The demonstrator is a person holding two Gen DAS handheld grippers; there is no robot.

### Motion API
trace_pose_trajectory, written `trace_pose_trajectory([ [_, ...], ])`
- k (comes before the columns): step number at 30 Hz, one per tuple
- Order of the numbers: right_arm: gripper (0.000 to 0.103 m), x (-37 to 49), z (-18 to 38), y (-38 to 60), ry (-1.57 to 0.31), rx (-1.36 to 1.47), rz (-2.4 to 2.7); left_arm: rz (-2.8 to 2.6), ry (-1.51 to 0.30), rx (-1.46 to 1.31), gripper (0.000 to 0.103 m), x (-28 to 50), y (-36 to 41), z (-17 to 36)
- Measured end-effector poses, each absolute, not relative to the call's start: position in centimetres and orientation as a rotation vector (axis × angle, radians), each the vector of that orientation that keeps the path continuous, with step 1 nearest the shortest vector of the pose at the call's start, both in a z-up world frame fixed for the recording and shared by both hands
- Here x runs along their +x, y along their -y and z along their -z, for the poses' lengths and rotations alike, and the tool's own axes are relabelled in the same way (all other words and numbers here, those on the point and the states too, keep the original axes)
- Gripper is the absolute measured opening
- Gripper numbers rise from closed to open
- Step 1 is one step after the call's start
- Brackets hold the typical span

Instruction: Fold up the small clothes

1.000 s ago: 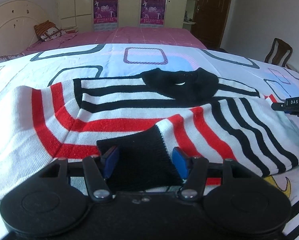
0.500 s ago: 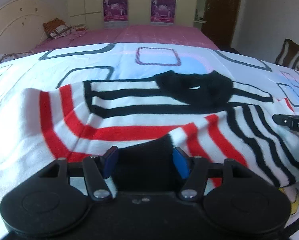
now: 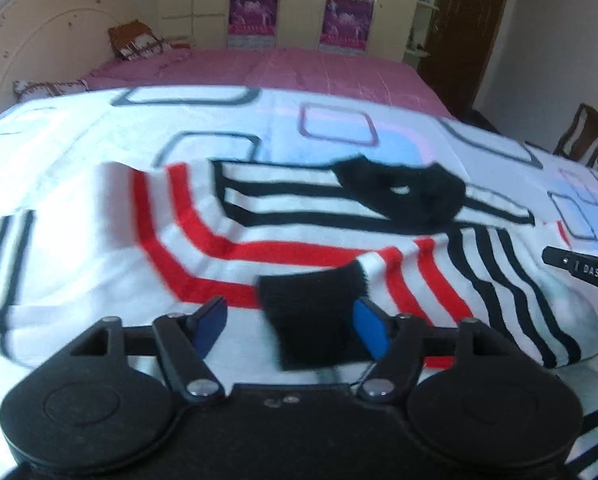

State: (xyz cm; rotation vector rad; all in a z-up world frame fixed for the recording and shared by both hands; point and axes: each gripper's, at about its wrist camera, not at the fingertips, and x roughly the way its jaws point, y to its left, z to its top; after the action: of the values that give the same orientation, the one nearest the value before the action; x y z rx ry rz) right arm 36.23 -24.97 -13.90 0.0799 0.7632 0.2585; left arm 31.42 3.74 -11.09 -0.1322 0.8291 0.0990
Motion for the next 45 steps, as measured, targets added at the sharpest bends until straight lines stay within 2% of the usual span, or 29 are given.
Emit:
trace_pose_trajectory([
  [2, 0.002, 35.6, 13.6, 24.1, -0.787, 0.100, -0.292, -0.128, -0.816, -0.165, 0.075, 30.2, -5.3, 10.3],
  [4, 0.009, 35.0, 13.4, 23.4, -0.808, 0.146, -0.314, -0.145, -0.811, -0.197, 0.075, 29.1, -6.9, 9.9],
  [5, 0.040, 34.6, 13.4, 22.9, -0.810, 0.159, -0.315, -0.154, -0.809, -0.206, 0.075, 28.7, -7.6, 9.7],
  [6, 0.077, 34.2, 13.2, 22.3, -0.800, 0.163, -0.309, -0.165, -0.807, -0.216, 0.075, 28.1, -8.5, 9.6],
  [7, 0.082, 33.6, 13.0, 21.7, -0.779, 0.160, -0.305, -0.175, -0.804, -0.226, 0.075, 27.6, -9.3, 9.5],
  [13, 0.081, 31.9, 11.6, 16.8, -0.757, 0.152, -0.352, -0.246, -0.803, -0.293, 0.075, 24.4, -15.2, 9.4],
  [14, 0.070, 31.7, 11.5, 15.9, -0.755, 0.141, -0.357, -0.261, -0.803, -0.307, 0.075, 23.9, -16.5, 9.4],
  [15, 0.055, 31.6, 11.5, 15.0, -0.763, 0.135, -0.366, -0.276, -0.806, -0.318, 0.075, 23.4, -17.5, 9.5],
  [16, 0.051, 31.5, 11.6, 14.1, -0.778, 0.136, -0.375, -0.292, -0.806, -0.331, 0.075, 23.0, -18.7, 9.6],
  [30, 0.050, 30.8, 11.7, 5.2, -0.804, 0.120, -0.407, -0.496, -0.796, -0.565, 0.076, 19.9, -33.7, 11.9],
  [36, 0.051, 31.5, 12.8, 3.9, -0.835, 0.083, -0.386, -0.481, -0.697, -0.722, 0.074, 20.4, -38.5, 13.3],
  [38, 0.050, 31.6, 13.2, 4.0, -0.844, 0.088, -0.374, -0.482, -0.666, -0.728, 0.071, 21.0, -39.0, 13.6],
  [40, 0.050, 31.5, 13.0, 4.2, -0.818, 0.099, -0.364, -0.504, -0.642, -0.702, 0.057, 21.5, -39.2, 13.8],
  [41, 0.051, 31.5, 13.0, 4.3, -0.804, 0.104, -0.359, -0.509, -0.632, -0.694, 0.054, 21.6, -39.2, 14.0],
  [44, 0.051, 32.1, 14.4, 3.8, -0.865, 0.052, -0.341, -0.535, -0.612, -0.674, 0.034, 21.6, -39.1, 14.2],
  [45, 0.051, 32.0, 14.8, 3.7, -0.867, 0.038, -0.348, -0.539, -0.609, -0.673, 0.022, 21.6, -39.3, 14.3],
])
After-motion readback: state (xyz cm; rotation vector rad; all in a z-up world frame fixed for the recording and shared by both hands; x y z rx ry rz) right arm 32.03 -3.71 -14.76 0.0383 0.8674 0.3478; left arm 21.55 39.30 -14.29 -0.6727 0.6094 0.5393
